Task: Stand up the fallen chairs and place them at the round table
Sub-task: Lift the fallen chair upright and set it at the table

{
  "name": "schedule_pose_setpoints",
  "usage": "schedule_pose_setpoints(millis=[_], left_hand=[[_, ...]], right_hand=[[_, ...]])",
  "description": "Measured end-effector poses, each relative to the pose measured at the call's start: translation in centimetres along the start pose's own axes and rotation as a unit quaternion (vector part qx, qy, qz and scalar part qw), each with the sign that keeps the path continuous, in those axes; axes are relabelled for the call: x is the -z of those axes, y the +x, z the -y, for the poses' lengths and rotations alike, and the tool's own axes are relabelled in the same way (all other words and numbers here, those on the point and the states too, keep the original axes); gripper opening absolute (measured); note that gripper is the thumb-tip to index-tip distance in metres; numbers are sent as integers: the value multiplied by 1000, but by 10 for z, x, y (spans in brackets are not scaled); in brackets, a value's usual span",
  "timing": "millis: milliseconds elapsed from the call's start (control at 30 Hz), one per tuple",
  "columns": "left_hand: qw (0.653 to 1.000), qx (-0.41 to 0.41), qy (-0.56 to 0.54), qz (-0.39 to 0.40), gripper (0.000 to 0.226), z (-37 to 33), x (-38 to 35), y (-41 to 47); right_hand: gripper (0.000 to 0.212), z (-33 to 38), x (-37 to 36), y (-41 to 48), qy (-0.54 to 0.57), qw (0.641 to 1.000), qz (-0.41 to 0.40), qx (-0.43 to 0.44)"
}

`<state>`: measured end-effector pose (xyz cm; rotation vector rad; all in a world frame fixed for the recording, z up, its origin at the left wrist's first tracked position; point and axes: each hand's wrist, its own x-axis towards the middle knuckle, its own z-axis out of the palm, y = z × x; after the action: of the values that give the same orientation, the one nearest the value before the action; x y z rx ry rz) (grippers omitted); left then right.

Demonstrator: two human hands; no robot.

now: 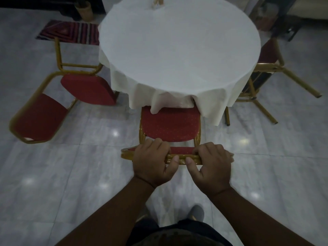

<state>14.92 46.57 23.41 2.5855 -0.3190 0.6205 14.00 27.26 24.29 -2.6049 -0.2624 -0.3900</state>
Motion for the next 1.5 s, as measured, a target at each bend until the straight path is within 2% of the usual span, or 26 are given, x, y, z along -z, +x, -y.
schedule_pose_setpoints(millis=[800, 1067, 1233, 1333, 1500], left_hand=[[998, 20, 14, 53, 34, 18, -6, 33], [997, 39, -2, 72, 33, 15, -1, 31], [990, 71, -44, 115, 27, 7, 9, 35], [985, 82, -64, 140, 23, 2, 15, 41], [973, 32, -85, 213, 22, -27, 20, 65]], right_hand=[[33, -2, -12, 32, -44, 999, -1, 4], [31, 1, -6, 32, -44, 998, 45, -16], [30, 2, 3, 36, -27, 994, 102, -14], [35, 3, 11, 35, -30, 994, 107, -12], [36, 0, 24, 20, -63, 991, 103, -63]])
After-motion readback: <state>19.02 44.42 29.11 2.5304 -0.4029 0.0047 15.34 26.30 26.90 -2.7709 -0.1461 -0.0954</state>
